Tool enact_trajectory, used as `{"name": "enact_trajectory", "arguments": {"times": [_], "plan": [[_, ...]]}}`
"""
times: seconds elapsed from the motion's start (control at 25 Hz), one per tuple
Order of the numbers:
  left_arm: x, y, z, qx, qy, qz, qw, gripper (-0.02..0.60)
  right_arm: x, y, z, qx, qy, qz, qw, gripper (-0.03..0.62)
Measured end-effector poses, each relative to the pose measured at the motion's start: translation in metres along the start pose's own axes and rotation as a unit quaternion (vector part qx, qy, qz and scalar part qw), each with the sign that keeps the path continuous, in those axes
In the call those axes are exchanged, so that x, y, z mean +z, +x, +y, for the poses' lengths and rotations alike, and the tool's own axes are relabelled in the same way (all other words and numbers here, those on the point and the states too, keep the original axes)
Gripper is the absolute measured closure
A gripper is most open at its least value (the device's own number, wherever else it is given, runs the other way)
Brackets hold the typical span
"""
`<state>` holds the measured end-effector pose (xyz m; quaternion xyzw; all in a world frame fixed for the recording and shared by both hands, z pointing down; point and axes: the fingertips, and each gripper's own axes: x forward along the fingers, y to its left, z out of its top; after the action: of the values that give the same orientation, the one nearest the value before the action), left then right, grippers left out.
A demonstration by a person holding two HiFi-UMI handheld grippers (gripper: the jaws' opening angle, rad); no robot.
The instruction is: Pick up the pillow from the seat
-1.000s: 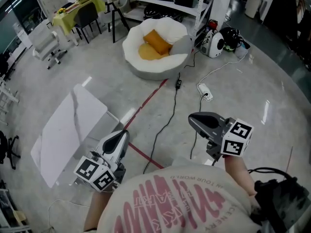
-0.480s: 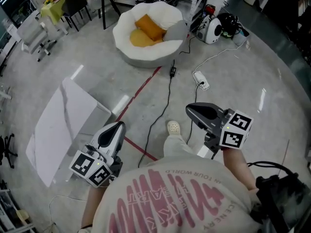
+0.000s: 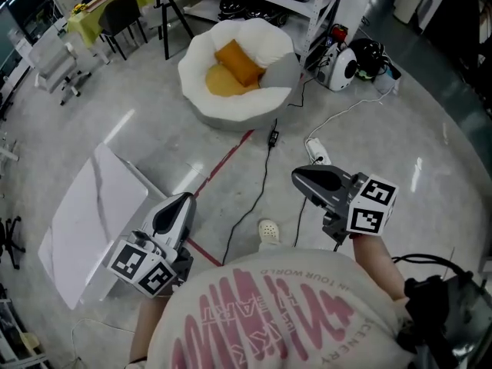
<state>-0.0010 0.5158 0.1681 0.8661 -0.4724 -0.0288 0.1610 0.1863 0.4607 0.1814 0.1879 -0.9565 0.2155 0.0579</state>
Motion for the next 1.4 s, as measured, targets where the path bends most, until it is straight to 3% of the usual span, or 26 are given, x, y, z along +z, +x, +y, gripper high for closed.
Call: {"name": "enact_trajectory", "arguments": {"times": [0.72,1.04,1.4], "plan": [[0.027,0.138,0.052,0.035,-0.021,-0.020,0.9990,0.568,0.056,0.027,-0.138,0.025,-0.012,0.034,0.999,0.588],[0.028,0.145,0.070,0.088,-0.048,-0.026,0.9947,0.568,0.067,0.038,-0.165,0.047,-0.002,0.025,0.999,0.588],[0.012,0.143,0.066,0.093,-0.053,0.005,0.9942,0.568,0.051,0.040,-0.179,0.044,0.052,0.002,0.998,0.588]]}}
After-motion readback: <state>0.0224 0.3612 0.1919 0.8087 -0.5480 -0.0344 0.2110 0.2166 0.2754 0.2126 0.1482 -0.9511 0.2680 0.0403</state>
